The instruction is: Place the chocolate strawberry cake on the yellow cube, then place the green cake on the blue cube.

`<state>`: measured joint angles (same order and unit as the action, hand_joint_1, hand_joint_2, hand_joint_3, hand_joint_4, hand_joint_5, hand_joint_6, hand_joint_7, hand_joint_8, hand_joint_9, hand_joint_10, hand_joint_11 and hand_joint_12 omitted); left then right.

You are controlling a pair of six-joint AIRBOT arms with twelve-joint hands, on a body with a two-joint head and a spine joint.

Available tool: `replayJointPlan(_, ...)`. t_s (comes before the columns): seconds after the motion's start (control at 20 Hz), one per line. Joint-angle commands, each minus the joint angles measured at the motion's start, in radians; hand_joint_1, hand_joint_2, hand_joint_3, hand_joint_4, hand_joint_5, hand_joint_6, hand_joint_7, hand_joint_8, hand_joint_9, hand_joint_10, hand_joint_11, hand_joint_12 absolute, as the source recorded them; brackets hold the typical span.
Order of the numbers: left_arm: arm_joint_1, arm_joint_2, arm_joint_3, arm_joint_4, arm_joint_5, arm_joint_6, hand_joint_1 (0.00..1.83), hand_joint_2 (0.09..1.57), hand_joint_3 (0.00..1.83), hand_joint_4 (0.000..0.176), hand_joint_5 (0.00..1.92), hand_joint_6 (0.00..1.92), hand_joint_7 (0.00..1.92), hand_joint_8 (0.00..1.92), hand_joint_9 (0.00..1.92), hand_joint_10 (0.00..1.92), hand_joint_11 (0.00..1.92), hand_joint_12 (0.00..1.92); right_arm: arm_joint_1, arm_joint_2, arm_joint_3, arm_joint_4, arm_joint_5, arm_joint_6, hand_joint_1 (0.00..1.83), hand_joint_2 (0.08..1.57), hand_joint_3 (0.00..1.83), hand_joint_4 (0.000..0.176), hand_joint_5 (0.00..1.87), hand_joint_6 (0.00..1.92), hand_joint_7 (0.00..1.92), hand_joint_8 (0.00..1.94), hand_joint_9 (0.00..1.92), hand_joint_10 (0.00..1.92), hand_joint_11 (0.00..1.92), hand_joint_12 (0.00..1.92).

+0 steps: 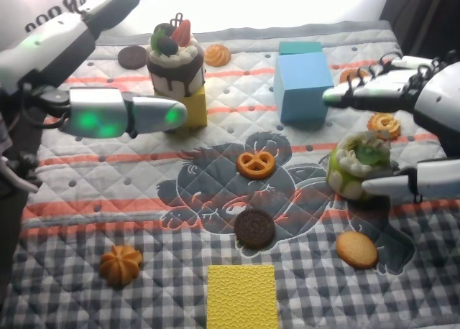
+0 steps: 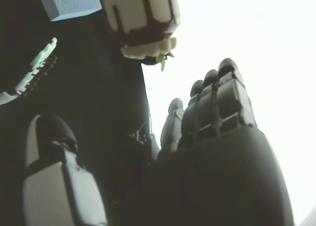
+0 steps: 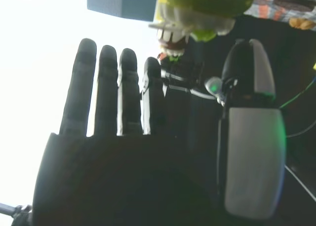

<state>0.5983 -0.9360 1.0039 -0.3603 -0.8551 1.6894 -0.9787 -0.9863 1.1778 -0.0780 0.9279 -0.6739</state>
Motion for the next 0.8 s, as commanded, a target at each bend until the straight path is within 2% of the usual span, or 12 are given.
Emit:
replayJointPlan(0.0,0.002,0.018,-0.008,0.026,-0.178,-0.02,0.67,0.76,0.0,0.176,0.0,0.0,0.0,0.0,0.0,0.0,0.0,0.0,0.009,-0.001,0.007,0.022,0.096,0.005,0.94,0.97,0.0,0.018,0.55,0.01,0.62,0.02,0.65,0.05,0.22,1.18)
replayJointPlan(0.05,0.027,0.033,-0.021,0.037,-0.213,-0.063,0.66,0.75,0.0,0.176,0.0,0.0,0.0,0.0,0.0,0.0,0.0,0.0,0.007,-0.002,0.007,0.022,0.091,0.005,1.0,0.96,0.0,0.0,0.67,0.02,0.77,0.07,0.83,0.13,0.4,1.24)
replayJointPlan(0.15,0.06,0.054,-0.033,0.042,-0.256,-0.126,0.66,0.73,0.0,0.176,0.0,0.0,0.0,0.0,0.0,0.0,0.0,0.0,0.006,-0.002,0.007,0.022,0.086,0.005,1.12,0.99,0.0,0.0,0.84,0.0,0.97,0.15,0.89,0.6,0.62,1.28)
replayJointPlan(0.2,0.072,0.063,-0.041,0.041,-0.274,-0.136,0.68,0.73,0.0,0.176,0.0,0.0,0.0,0.0,0.0,0.0,0.0,0.0,0.006,-0.002,0.006,0.022,0.086,0.005,1.23,1.07,0.02,0.0,0.93,0.64,1.04,0.88,0.85,0.94,0.67,1.52)
replayJointPlan(0.25,0.086,0.075,-0.054,0.039,-0.297,-0.136,0.68,0.73,0.0,0.176,0.0,0.0,0.0,0.0,0.0,0.0,0.0,0.0,0.006,-0.002,0.006,0.022,0.086,0.005,1.24,1.13,0.0,0.0,0.89,0.88,1.0,1.12,0.84,1.13,0.63,1.64)
replayJointPlan(0.3,0.095,0.082,-0.062,0.039,-0.313,-0.136,0.7,0.75,0.0,0.176,0.0,0.0,0.0,0.0,0.0,0.0,0.0,0.0,0.006,-0.002,0.006,0.023,0.086,0.005,1.24,1.15,0.0,0.0,0.86,0.96,0.96,1.22,0.82,1.26,0.63,1.7)
replayJointPlan(0.35,0.106,0.092,-0.075,0.039,-0.334,-0.136,0.74,0.74,0.0,0.176,0.0,0.0,0.0,0.0,0.0,0.0,0.0,0.0,0.006,-0.002,0.006,0.023,0.087,0.005,1.23,1.16,0.0,0.0,0.85,0.99,0.93,1.28,0.82,1.34,0.66,1.73)
replayJointPlan(0.5,0.147,0.123,-0.112,0.04,-0.383,-0.136,0.74,0.75,0.0,0.176,0.0,0.0,0.0,0.0,0.0,0.0,0.0,0.0,0.013,-0.001,0.004,0.023,0.091,0.005,1.2,1.18,0.0,0.0,0.86,1.03,0.86,1.35,0.76,1.31,0.62,1.68)
replayJointPlan(0.55,0.173,0.134,-0.127,0.035,-0.403,-0.136,0.94,0.72,0.0,0.176,0.0,0.0,0.0,0.0,0.0,0.0,0.0,0.0,0.019,0.002,0.003,0.023,0.106,0.006,1.21,1.17,0.0,0.0,0.91,0.99,0.86,1.34,0.78,1.3,0.66,1.64)
replayJointPlan(0.6,0.189,0.141,-0.135,0.03,-0.414,-0.136,1.0,0.72,0.0,0.176,0.0,0.0,0.0,0.0,0.0,0.0,0.0,0.0,0.025,0.005,0.002,0.023,0.118,0.007,1.22,1.17,0.0,0.0,0.95,0.88,0.85,1.39,0.8,1.38,0.71,1.69)
replayJointPlan(0.7,0.233,0.161,-0.159,0.019,-0.441,-0.137,0.98,0.76,0.0,0.176,0.0,0.0,0.0,0.0,0.0,0.0,0.0,0.0,0.055,0.011,0.003,0.023,0.156,0.008,1.24,1.16,0.0,0.0,0.94,0.87,0.87,1.41,0.75,1.48,0.6,1.8)
replayJointPlan(0.75,0.254,0.166,-0.169,0.013,-0.453,-0.137,0.98,0.76,0.0,0.176,0.0,0.0,0.0,0.0,0.0,0.0,0.0,0.0,0.081,0.012,0.007,0.023,0.173,0.008,1.24,1.16,0.0,0.0,0.92,0.89,0.87,1.41,0.72,1.47,0.56,1.79)
